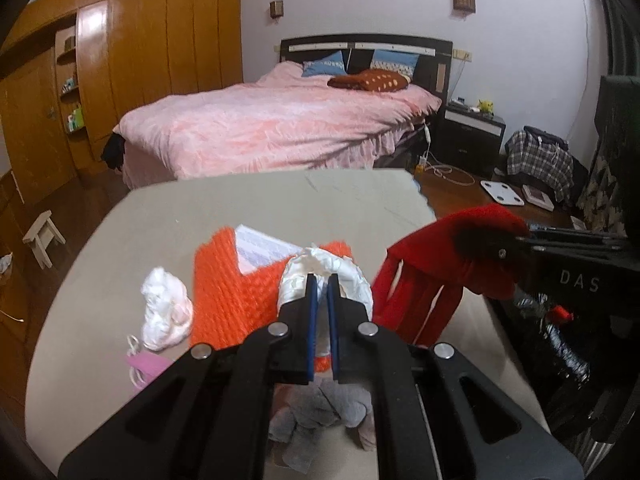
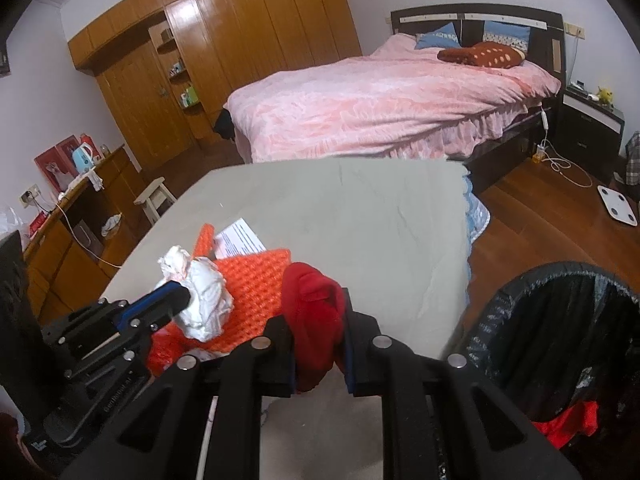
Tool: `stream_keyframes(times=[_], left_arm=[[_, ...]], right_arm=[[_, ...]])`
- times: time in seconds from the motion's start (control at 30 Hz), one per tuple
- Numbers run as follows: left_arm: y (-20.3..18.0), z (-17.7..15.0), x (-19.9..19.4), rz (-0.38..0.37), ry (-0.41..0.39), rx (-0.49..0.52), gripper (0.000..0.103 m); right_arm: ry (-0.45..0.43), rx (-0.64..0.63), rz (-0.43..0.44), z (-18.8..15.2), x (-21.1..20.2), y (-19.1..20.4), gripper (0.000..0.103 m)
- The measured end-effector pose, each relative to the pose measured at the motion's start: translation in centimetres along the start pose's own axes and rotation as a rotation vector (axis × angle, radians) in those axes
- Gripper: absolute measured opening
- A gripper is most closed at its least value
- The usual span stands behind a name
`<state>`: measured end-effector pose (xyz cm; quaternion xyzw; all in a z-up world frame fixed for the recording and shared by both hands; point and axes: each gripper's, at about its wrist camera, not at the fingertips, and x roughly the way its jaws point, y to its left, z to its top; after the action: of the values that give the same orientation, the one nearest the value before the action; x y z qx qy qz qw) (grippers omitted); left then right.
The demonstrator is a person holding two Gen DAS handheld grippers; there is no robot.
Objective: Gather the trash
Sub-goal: 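Carry the white tissue and red cloth over the bin and release both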
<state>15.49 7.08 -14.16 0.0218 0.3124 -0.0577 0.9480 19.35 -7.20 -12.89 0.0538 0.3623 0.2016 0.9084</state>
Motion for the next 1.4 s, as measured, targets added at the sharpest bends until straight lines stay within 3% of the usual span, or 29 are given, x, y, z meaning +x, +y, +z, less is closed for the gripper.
stream_keyframes(times=[0.47, 0.83, 1.4], left_arm=[[-0.6, 2.8, -3.5, 0.008, -0.075, 0.006, 0.005], [-2.9, 4.2, -4.9, -0.028, -0.107, 0.019, 0.005], [-10.6, 5.7, -5.3, -0.187, -0.134, 0.07, 0.005]], right_arm=[[-0.094, -0.024, -0.004, 2.2, -4.3, 0.5, 0.017], [-0.142, -0.01, -0.05, 2.4, -8.5, -1.3, 0.017], [-0.216, 0.067, -0.195, 1.0, -16.6, -8.0, 0.017]])
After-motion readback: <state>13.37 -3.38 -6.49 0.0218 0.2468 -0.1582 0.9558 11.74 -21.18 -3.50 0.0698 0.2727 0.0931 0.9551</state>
